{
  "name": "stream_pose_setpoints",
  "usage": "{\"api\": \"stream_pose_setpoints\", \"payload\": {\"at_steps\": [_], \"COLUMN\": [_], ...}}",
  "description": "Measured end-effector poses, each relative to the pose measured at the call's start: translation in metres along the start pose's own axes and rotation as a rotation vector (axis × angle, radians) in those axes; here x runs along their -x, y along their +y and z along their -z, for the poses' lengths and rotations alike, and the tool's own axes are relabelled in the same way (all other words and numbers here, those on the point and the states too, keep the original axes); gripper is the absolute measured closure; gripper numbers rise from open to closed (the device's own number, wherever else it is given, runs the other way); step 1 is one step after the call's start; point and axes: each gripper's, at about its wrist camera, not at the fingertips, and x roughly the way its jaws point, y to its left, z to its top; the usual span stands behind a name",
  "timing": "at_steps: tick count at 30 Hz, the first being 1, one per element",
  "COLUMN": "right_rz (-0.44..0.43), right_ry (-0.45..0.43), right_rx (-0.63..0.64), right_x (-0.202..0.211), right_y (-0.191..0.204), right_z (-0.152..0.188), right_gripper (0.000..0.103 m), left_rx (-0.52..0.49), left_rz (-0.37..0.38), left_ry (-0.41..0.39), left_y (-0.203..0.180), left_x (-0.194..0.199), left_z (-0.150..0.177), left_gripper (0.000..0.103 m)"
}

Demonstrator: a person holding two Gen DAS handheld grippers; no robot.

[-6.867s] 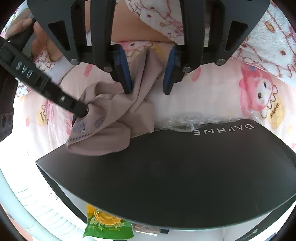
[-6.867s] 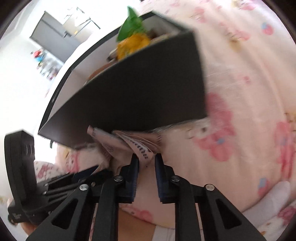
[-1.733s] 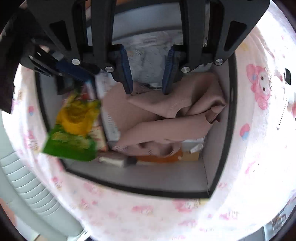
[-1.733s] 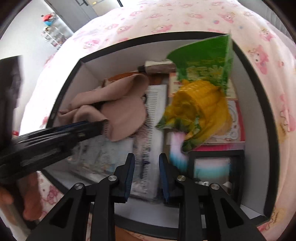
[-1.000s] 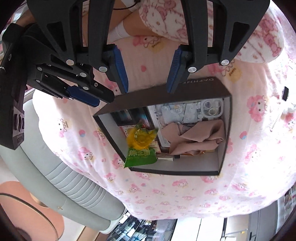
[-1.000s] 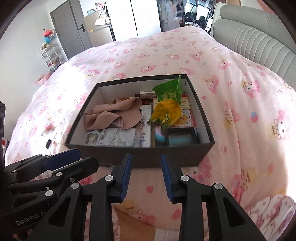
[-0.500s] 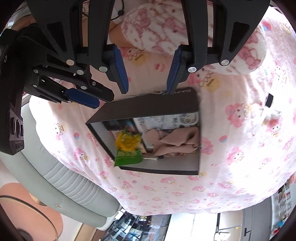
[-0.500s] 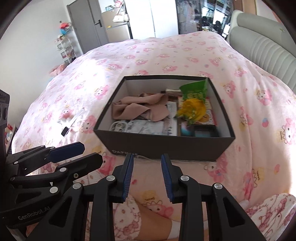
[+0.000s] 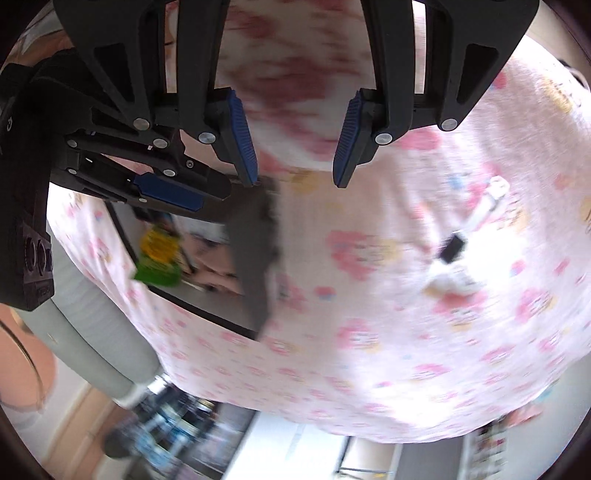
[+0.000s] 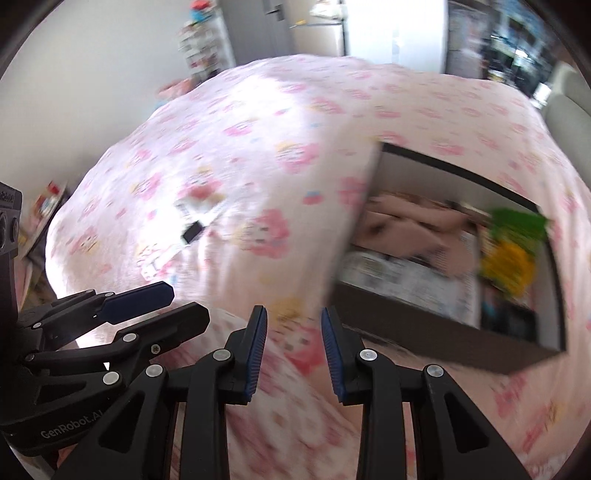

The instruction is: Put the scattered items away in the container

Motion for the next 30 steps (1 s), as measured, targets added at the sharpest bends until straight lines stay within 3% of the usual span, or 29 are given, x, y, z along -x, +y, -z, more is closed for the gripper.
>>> {"api": "stream_pose_setpoints", "payload": {"at_steps": [5, 9, 13, 18, 22, 23, 25, 28, 30], "right_rz": [-0.128, -0.193, -0.213, -0.206, -0.198, -0.198, -0.202, -0.211, -0.222], "right_ry": [0.079, 0.119, 0.169, 0.210, 0.225, 0.225, 0.225, 0.224, 0.213], "right_rx": [0.047, 0.022, 0.002, -0.029, -0.056, -0.062, -0.070, -0.088, -0.108], "right_x": [-0.042, -0.068, -0.097, -0.120, -0.126, -0.125, -0.124, -0.119, -0.111], "right_y": [0.037, 0.054, 0.065, 0.064, 0.056, 0.054, 0.051, 0.047, 0.041], "right_z": [-0.028, -0.049, -0.060, -0.058, -0.056, -0.055, -0.054, -0.050, -0.046], "right_gripper": [0.075, 0.075, 0.074, 0.074, 0.074, 0.074, 0.074, 0.074, 0.074], "left_rx": [0.152, 0.262, 0.336, 0.359, 0.351, 0.334, 0.303, 0.334, 0.342], "left_rz": [-0.036, -0.155, -0.248, -0.314, -0.295, -0.286, -0.230, -0.057, -0.001], "left_ry": [-0.046, -0.052, -0.016, 0.028, 0.075, 0.083, 0.117, 0.145, 0.114], "left_y": [0.067, 0.122, 0.173, 0.204, 0.210, 0.206, 0.198, 0.185, 0.170], "left_x": [0.005, -0.008, -0.039, -0.070, -0.089, -0.090, -0.094, -0.095, -0.086], "left_z": [-0.001, 0.000, 0.003, 0.000, 0.001, 0.001, 0.001, -0.001, -0.006], "left_gripper": [0.053, 0.053, 0.053, 0.052, 0.049, 0.053, 0.081, 0.094, 0.094]}}
